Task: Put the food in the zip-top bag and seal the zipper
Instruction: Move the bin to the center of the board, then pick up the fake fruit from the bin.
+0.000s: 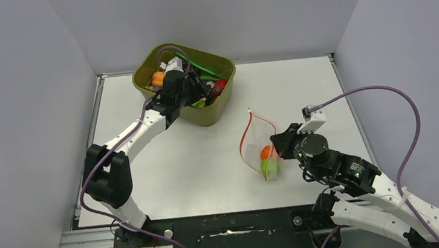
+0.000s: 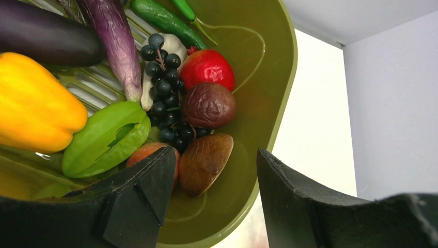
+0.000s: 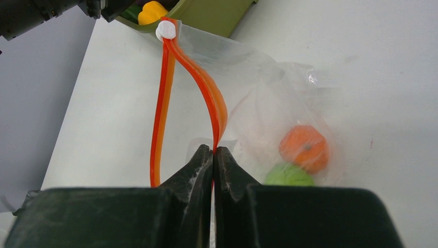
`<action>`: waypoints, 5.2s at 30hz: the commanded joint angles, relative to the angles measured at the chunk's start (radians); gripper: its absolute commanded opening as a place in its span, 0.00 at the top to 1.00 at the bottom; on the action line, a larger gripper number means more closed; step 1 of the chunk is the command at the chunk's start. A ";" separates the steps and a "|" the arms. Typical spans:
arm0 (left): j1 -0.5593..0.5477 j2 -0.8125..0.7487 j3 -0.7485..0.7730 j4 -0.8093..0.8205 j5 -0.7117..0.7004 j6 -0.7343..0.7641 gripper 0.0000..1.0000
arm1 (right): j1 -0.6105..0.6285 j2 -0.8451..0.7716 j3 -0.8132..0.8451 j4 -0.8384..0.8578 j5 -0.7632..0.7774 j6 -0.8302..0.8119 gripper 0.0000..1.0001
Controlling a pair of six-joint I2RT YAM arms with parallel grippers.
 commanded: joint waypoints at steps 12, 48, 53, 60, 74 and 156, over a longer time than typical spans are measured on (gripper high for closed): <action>-0.034 -0.051 -0.053 -0.153 -0.069 0.143 0.39 | -0.003 -0.010 0.045 0.012 0.033 -0.009 1.00; -0.057 -0.341 -0.190 -0.380 -0.233 0.307 0.39 | -0.004 -0.066 0.040 -0.023 0.047 0.004 1.00; -0.041 -0.327 -0.124 -0.330 -0.232 0.314 0.39 | -0.003 -0.082 0.017 -0.008 0.034 0.015 1.00; 0.036 -0.211 -0.051 -0.148 -0.232 0.225 0.43 | -0.003 -0.093 0.019 -0.014 0.035 -0.002 1.00; 0.106 0.221 0.320 -0.083 -0.251 0.134 0.41 | -0.003 -0.058 0.058 -0.032 0.002 -0.035 1.00; 0.207 0.575 0.486 0.171 0.124 0.198 0.68 | -0.004 -0.037 0.059 -0.033 0.007 -0.009 1.00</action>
